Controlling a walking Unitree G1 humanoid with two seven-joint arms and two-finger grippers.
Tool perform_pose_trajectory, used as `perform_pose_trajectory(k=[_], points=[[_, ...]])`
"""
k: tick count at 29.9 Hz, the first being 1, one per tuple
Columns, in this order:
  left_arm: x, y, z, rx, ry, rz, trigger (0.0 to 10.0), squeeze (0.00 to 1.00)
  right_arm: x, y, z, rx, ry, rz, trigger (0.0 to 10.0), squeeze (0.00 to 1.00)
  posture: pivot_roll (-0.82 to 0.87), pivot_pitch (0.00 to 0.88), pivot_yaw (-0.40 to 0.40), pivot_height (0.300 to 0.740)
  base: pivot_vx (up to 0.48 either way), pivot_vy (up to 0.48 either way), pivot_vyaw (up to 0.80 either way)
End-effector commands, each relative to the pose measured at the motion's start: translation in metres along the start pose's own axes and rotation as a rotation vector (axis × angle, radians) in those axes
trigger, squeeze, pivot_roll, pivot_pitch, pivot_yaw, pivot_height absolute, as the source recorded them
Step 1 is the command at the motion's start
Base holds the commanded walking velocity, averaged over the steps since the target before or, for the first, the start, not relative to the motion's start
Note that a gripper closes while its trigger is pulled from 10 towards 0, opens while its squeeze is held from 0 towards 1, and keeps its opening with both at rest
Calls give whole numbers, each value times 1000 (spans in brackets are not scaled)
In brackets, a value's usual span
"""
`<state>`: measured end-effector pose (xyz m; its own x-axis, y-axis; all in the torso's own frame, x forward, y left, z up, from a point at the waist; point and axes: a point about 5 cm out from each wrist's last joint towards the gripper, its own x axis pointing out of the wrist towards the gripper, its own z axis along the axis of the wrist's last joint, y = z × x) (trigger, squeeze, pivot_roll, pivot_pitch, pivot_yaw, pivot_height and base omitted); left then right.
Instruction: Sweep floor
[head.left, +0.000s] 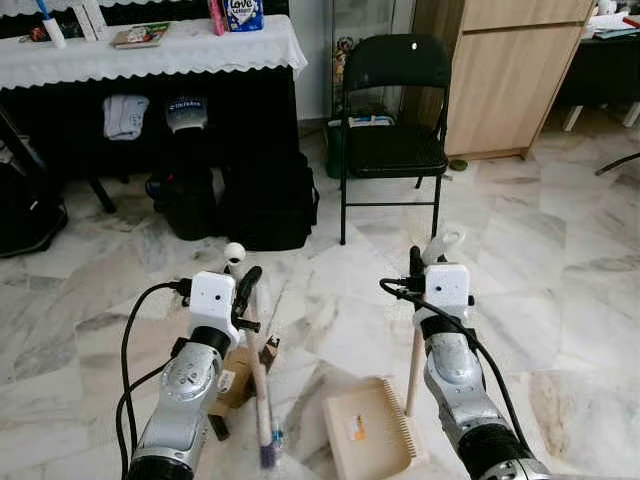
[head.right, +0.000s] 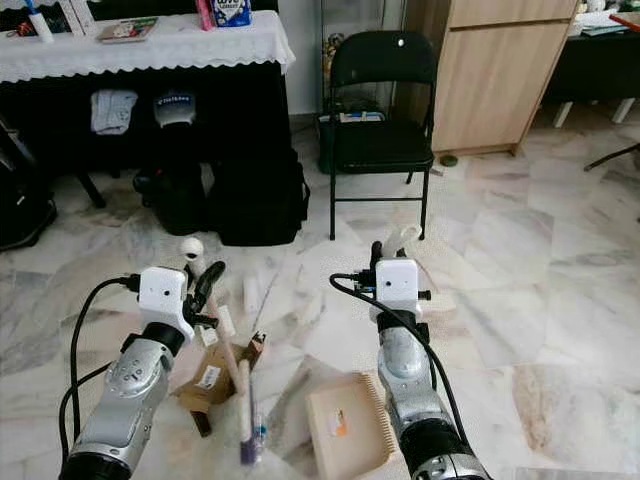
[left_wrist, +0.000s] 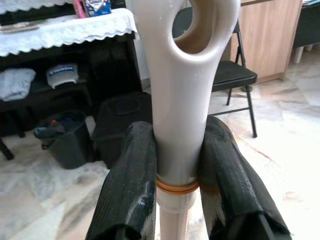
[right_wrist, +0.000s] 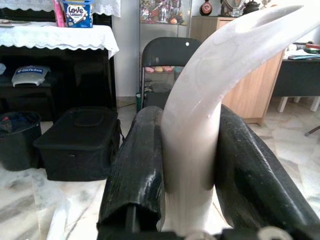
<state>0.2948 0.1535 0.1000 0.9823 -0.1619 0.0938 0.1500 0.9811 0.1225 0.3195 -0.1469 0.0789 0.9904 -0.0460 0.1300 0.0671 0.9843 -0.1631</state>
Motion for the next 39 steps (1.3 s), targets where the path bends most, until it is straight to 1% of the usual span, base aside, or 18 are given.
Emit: perform_pose_trajectory(k=[1,9,14,20,21,25,30,31,34,35,39], points=[[0,7,5,37,-38,20,10000,0,0,-1,2,-7,-21,4,10000,0,96,30,54,740,0,0,0],[-1,12,1,59,-27,29,10000,0,-7,-3,-7,-17,-7,-15,10000,0,96,31,51,740,0,0,0],[-2,18,1,72,-25,45,10000,0,-13,-3,-17,-38,36,-10,10000,0,98,32,52,740,0,0,0],[-2,21,0,78,-23,50,10000,0,-16,0,-25,-50,79,1,10000,0,97,34,55,740,0,0,0],[-2,21,-1,79,-22,50,10000,0,-18,2,-29,-54,103,4,10000,0,97,34,55,740,0,0,0],[-2,21,0,79,-23,48,10000,0,-20,5,-33,-57,130,13,10000,0,97,33,56,740,0,0,0],[-1,20,0,78,-25,43,10000,0,-25,10,-42,-52,192,18,10000,0,101,32,55,740,0,0,0],[-1,20,0,78,-24,40,10000,0,-26,10,-45,-44,223,17,10000,0,101,33,55,740,0,0,0],[-1,21,0,78,-23,37,10000,0,-28,8,-51,-32,265,6,10000,0,100,33,54,740,0,0,0],[-1,21,0,76,-24,35,10000,0,-30,7,-53,-10,285,-3,10000,0,100,33,54,740,0,0,0],[0,20,0,74,-25,31,10000,0,-31,6,-56,8,312,-8,10000,0,97,33,53,740,0,0,0]])
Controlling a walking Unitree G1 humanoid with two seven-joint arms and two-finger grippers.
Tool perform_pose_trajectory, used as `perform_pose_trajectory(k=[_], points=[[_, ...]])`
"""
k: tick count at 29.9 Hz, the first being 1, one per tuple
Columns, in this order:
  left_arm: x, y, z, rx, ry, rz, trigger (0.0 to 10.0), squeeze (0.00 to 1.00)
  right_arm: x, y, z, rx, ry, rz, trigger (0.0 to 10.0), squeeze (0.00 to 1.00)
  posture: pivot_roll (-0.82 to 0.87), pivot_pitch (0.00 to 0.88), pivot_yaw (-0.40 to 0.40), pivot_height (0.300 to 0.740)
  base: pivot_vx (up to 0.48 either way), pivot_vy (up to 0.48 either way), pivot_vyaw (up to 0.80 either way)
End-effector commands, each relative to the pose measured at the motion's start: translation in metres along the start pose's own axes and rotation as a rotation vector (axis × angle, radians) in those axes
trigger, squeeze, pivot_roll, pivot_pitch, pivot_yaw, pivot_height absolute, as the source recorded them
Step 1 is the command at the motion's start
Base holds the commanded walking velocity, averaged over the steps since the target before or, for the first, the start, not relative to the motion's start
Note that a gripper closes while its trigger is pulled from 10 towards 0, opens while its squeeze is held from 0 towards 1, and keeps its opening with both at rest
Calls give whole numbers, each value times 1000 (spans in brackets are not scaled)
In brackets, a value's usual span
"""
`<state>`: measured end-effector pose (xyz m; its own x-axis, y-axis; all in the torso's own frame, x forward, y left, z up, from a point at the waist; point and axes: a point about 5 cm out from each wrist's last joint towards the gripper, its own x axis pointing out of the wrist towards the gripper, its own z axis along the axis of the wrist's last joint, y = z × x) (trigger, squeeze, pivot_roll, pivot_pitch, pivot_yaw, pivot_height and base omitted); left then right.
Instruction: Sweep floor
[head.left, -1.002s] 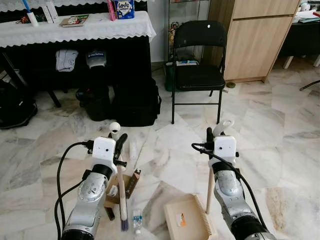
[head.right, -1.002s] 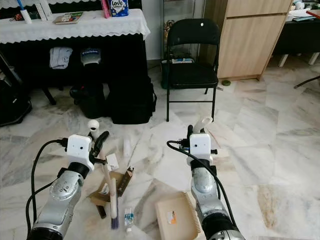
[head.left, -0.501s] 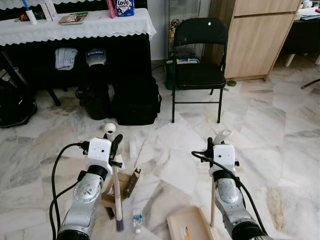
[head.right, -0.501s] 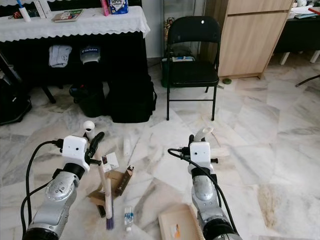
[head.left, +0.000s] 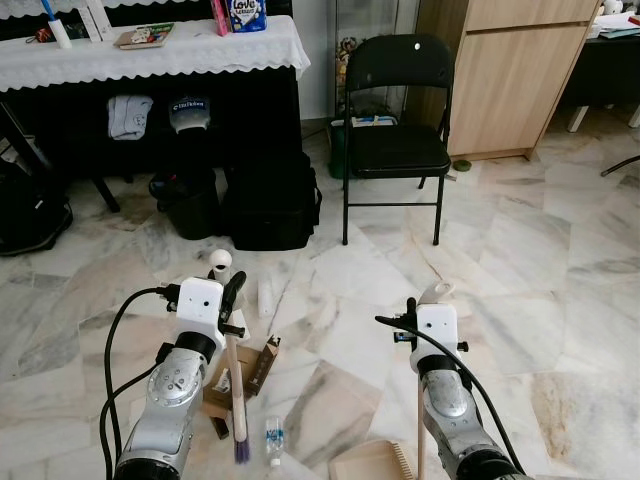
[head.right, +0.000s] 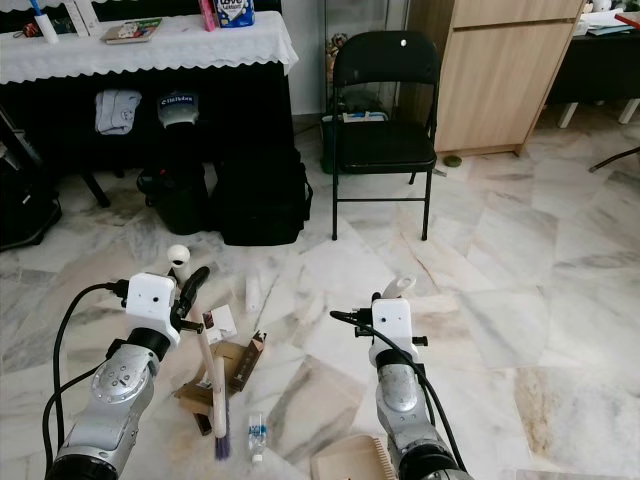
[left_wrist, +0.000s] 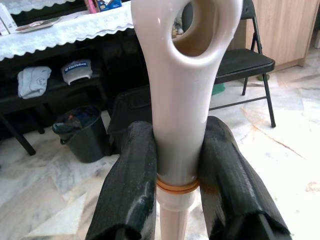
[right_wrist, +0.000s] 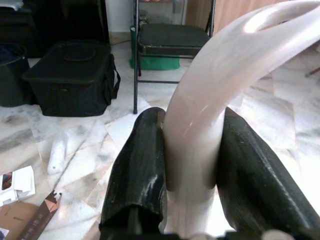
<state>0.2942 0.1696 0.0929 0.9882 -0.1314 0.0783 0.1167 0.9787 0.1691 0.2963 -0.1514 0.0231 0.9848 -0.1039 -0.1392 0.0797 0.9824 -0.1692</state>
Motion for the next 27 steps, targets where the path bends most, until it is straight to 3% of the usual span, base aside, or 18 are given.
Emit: perform_pose_trajectory(k=[1,15,23,27], points=[[4,5,9,22,-46,0,10000,0,-1,3,-6,24,52,11,10000,0,97,33,53,740,0,0,0],[4,5,9,13,-43,-19,10000,0,-5,5,-22,124,207,58,10000,0,94,25,45,740,0,0,0],[5,4,9,14,-40,-35,10000,0,-5,-2,-35,189,378,78,10000,0,91,11,44,740,0,0,0],[5,4,9,13,-39,-37,10000,0,-5,-2,-37,206,407,81,10000,0,91,9,44,740,0,0,0]])
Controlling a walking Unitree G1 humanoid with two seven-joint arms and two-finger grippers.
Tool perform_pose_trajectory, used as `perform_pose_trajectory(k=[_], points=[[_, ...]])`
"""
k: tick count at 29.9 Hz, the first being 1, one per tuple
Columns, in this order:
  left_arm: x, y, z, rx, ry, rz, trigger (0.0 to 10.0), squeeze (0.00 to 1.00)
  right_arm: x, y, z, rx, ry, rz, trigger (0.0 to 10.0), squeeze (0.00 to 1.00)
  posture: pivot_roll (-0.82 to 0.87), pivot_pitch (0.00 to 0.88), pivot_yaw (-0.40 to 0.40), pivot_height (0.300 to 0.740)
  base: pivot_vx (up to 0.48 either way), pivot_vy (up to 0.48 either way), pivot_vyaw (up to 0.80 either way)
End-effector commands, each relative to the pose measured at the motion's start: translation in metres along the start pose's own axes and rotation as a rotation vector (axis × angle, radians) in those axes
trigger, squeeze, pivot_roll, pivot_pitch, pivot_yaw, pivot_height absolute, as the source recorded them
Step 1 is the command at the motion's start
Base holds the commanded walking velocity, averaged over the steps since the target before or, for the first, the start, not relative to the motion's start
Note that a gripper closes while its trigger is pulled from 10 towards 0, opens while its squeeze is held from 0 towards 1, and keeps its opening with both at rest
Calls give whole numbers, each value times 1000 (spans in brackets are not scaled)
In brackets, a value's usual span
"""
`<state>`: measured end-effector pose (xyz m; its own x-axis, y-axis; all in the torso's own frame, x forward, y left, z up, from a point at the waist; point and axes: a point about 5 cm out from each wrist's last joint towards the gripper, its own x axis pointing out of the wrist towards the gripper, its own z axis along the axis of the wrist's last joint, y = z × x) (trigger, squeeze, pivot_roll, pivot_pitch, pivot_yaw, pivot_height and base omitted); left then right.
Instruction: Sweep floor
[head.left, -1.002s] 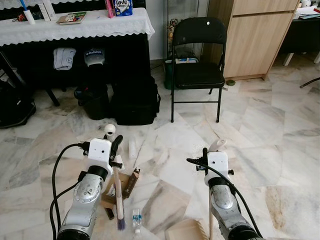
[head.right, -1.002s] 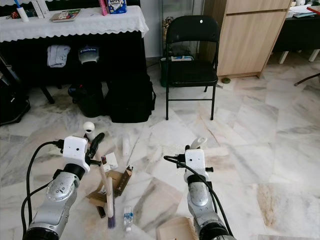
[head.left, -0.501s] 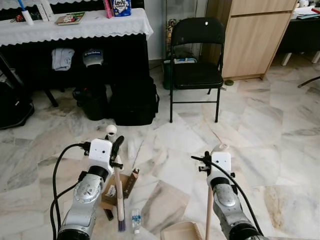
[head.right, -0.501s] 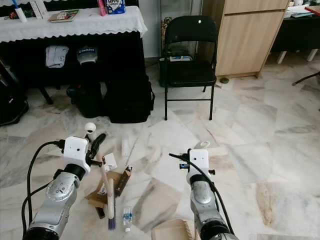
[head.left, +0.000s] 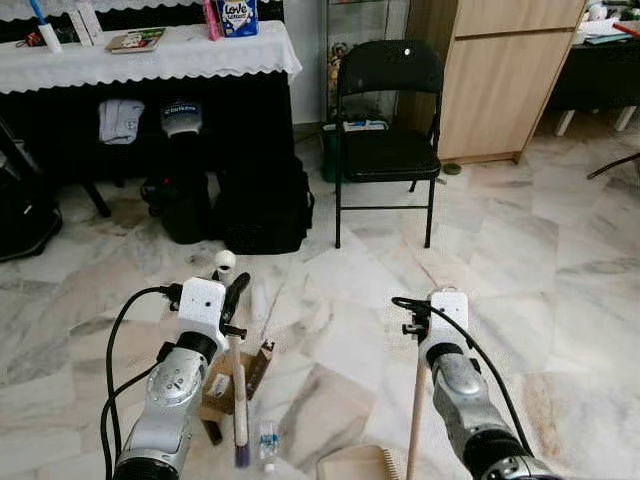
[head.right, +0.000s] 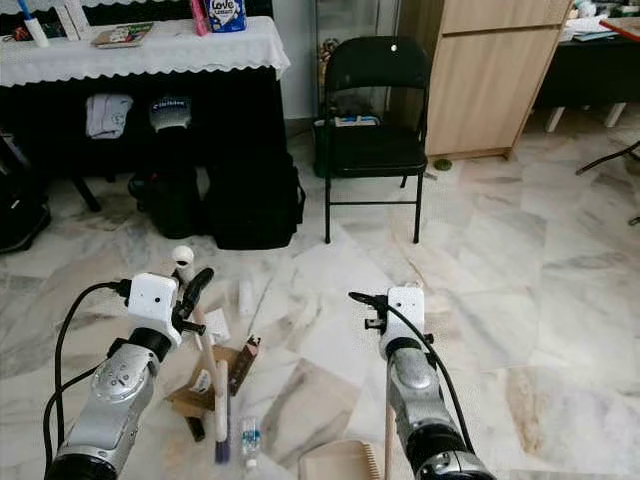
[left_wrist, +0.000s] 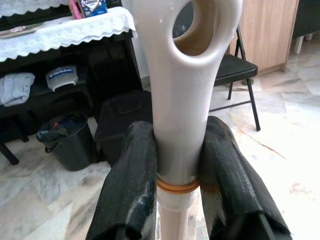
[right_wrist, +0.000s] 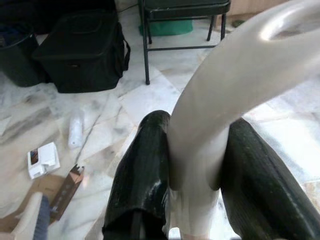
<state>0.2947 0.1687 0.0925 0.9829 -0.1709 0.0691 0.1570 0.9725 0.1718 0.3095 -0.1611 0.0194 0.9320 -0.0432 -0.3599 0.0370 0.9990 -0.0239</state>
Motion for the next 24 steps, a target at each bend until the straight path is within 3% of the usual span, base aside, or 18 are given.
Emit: perform_pose_trajectory(k=[1,10,15,19,24], points=[[4,5,9,15,-41,2,10000,0,-11,2,-40,95,201,-5,10000,0,92,8,44,740,0,0,0],[5,5,9,17,-37,-7,10000,0,-14,9,-51,137,323,78,10000,0,97,10,43,740,0,0,0],[5,5,9,17,-36,-8,10000,0,-15,12,-53,142,334,90,10000,0,97,10,43,740,0,0,0],[4,4,8,16,-36,-7,10000,0,-14,11,-47,143,260,63,10000,0,97,11,42,740,0,0,0],[4,5,8,12,-39,-4,10000,0,-8,5,-26,29,102,32,10000,0,94,11,42,740,0,0,0]])
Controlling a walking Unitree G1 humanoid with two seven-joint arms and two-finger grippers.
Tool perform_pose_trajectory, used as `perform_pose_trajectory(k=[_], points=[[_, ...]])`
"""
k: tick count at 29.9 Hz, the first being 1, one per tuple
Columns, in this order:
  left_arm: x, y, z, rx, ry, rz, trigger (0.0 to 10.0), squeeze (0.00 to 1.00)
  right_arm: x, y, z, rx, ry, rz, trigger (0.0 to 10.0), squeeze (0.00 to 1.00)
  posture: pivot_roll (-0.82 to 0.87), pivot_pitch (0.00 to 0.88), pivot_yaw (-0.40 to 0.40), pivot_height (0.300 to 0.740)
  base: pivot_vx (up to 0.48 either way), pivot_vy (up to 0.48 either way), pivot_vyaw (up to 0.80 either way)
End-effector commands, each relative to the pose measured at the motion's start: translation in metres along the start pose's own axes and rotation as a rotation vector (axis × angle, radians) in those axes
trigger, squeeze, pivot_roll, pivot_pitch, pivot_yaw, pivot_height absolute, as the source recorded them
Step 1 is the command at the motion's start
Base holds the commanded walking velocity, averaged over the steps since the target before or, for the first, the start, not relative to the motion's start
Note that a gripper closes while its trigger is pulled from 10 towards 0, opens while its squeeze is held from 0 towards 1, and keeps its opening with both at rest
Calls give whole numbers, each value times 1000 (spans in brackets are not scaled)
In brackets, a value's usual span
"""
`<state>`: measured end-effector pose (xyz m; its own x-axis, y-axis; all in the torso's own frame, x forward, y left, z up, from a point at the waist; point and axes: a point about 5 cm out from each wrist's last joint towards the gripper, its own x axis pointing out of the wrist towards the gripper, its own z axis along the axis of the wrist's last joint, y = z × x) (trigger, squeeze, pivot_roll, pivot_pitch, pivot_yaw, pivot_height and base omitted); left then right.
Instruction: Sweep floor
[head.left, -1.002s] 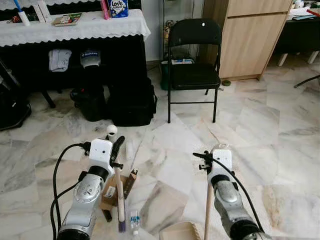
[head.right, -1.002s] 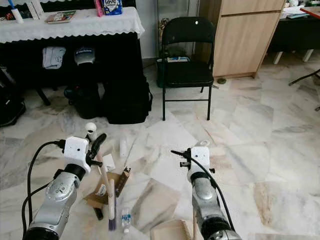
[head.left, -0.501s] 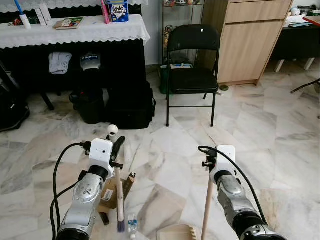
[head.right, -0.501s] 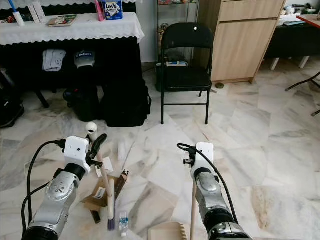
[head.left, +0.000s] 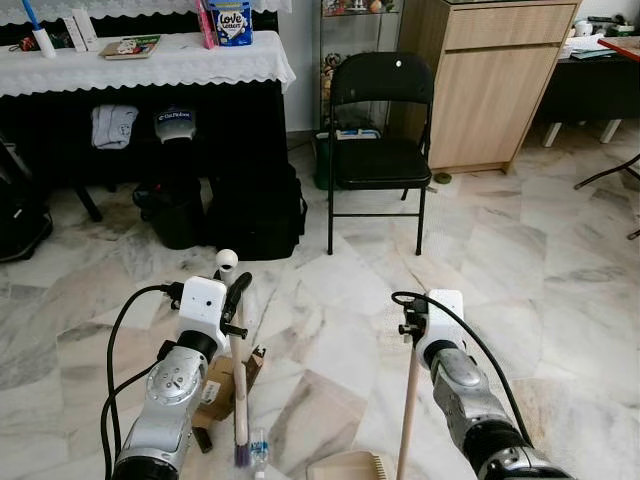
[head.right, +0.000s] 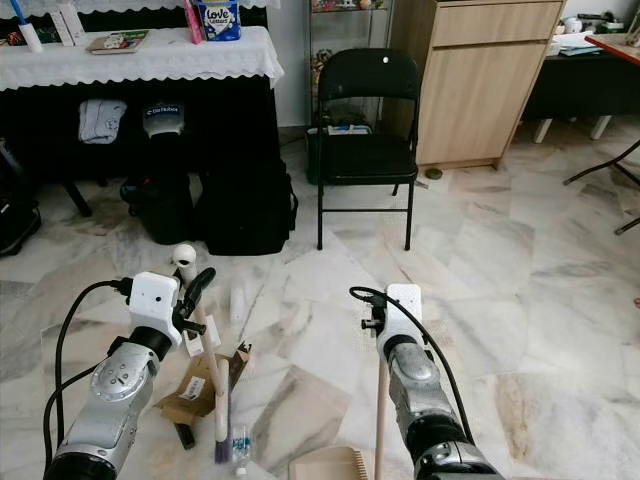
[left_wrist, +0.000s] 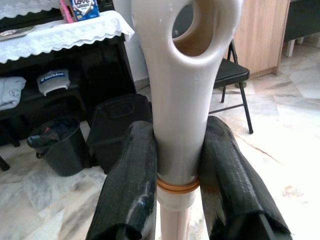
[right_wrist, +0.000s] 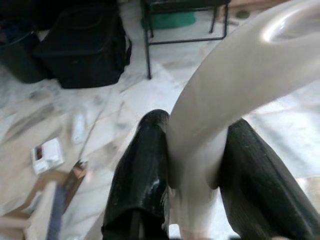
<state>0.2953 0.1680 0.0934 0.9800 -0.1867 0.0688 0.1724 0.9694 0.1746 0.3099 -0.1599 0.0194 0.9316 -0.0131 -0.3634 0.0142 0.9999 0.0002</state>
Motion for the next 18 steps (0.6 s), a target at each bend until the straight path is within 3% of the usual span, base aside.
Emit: perform_pose_trajectory(k=[1,6,8,12,15,18], points=[[3,5,8,10,-37,11,10000,0,-8,4,-27,17,98,2,10000,0,94,11,42,740,0,0,0],[1,7,7,1,-41,23,10000,0,-6,2,-12,-10,-4,-30,10000,0,94,10,42,740,0,0,0],[0,8,7,0,-43,29,10000,0,-5,1,9,-44,-140,-49,10000,0,96,11,41,740,0,0,0],[0,8,7,0,-44,30,10000,0,-5,1,16,-47,-180,-52,10000,0,95,11,41,740,0,0,0],[0,9,7,0,-48,34,10000,0,-7,4,42,-66,-324,-65,10000,0,93,9,40,740,0,0,0],[0,10,8,1,-51,37,10000,0,-9,5,56,-63,-393,-73,10000,0,92,5,37,740,0,0,0]])
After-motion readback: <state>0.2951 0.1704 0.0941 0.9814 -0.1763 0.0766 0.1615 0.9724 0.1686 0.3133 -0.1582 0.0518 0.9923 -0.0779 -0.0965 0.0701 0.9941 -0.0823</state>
